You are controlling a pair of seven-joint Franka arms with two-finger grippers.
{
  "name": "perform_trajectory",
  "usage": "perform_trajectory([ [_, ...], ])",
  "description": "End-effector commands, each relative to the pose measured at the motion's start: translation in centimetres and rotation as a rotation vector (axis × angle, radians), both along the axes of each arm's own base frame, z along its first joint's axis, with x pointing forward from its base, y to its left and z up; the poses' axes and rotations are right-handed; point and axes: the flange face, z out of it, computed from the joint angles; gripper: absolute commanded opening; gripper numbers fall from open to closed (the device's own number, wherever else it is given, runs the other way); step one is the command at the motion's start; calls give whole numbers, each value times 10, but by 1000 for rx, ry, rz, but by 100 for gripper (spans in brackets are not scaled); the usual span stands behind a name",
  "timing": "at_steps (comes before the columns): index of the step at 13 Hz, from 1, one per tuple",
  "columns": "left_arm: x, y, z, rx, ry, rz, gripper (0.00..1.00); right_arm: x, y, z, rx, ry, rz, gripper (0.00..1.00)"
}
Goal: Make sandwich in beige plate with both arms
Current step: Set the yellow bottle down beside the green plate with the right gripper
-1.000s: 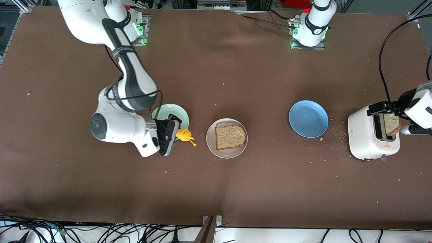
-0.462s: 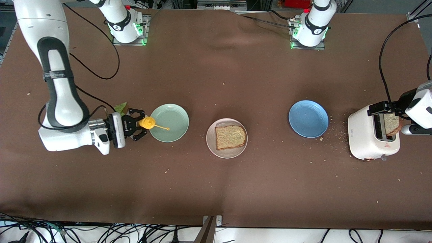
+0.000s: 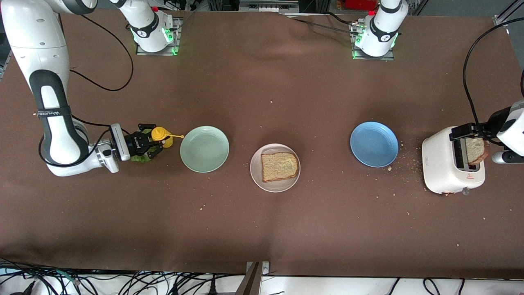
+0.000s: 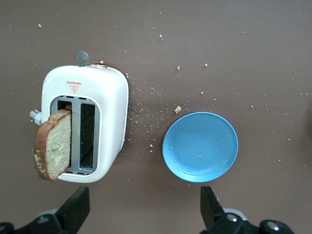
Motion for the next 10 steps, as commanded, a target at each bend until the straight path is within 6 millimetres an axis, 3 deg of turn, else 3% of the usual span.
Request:
perform_trajectory([
  [1,-2,-1,5,24,4,2,100,-4,-3,-22,74,-37,-4,1],
  [5,-2,-5,1,23,11,-2,100,-13,-13,-59,119,-54,-26,4],
  [6,-2,-5,1,23,13,-2,100,-13,-13,-61,120,-54,-30,6],
  [7,-2,-5,-2,23,17,-2,100,-13,-13,-60,118,-50,-32,40],
  [8,-2,-3,-3,23,19,-1,100,-11,-12,-58,113,-44,-34,83],
  [9,-1,-2,-3,23,19,1,100,-9,-13,-56,106,-32,-39,100],
  [10,-1,-2,-4,25,21,-4,100,-2,-13,-47,87,-34,-34,100],
])
